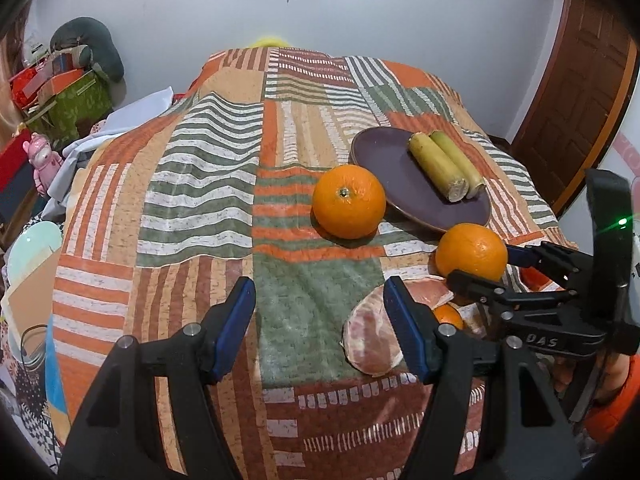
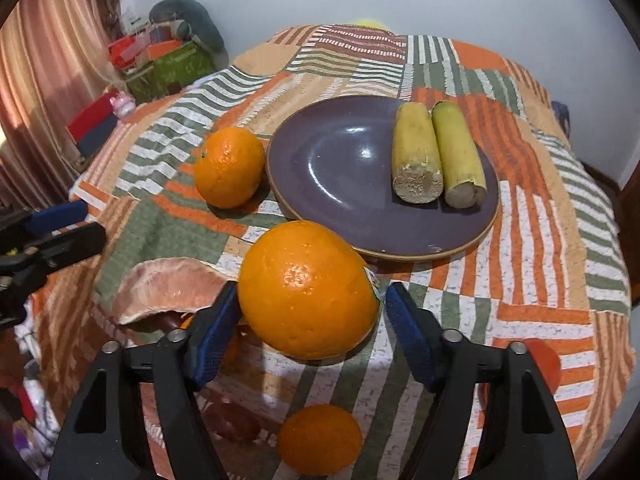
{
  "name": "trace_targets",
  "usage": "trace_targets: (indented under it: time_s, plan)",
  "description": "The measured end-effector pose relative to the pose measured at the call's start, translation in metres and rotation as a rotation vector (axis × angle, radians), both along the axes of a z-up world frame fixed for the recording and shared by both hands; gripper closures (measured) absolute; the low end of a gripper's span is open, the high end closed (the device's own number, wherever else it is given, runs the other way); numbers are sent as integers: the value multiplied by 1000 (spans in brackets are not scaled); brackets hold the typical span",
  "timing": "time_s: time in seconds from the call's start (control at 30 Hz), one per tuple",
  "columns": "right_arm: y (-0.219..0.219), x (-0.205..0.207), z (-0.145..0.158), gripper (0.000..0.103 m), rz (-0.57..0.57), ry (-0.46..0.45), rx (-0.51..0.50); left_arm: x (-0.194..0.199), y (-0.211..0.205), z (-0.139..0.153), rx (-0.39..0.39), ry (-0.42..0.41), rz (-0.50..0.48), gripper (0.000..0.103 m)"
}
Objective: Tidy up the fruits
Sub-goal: 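Move both tools back toward the oranges on the quilt, then grasp a large orange with the right tool while the left tool grasps another orange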
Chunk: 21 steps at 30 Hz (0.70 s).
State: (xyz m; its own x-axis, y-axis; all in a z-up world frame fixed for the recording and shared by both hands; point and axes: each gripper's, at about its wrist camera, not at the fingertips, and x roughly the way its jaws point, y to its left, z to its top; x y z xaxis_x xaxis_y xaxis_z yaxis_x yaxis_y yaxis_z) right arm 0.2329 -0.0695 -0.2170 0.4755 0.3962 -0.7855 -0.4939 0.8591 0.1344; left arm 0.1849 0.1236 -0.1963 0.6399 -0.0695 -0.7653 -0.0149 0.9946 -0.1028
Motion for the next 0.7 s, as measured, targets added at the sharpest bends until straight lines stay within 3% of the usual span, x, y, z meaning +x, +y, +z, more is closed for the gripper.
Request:
trace_targets:
  time_s: [0.37, 0.7]
  plan:
    - [-16, -4, 21, 39, -3, -31, 53, 32, -13, -3, -3, 8, -22, 35]
    - [-32, 14, 45, 39, -50, -123, 59, 82, -20, -19, -29, 50, -42, 34]
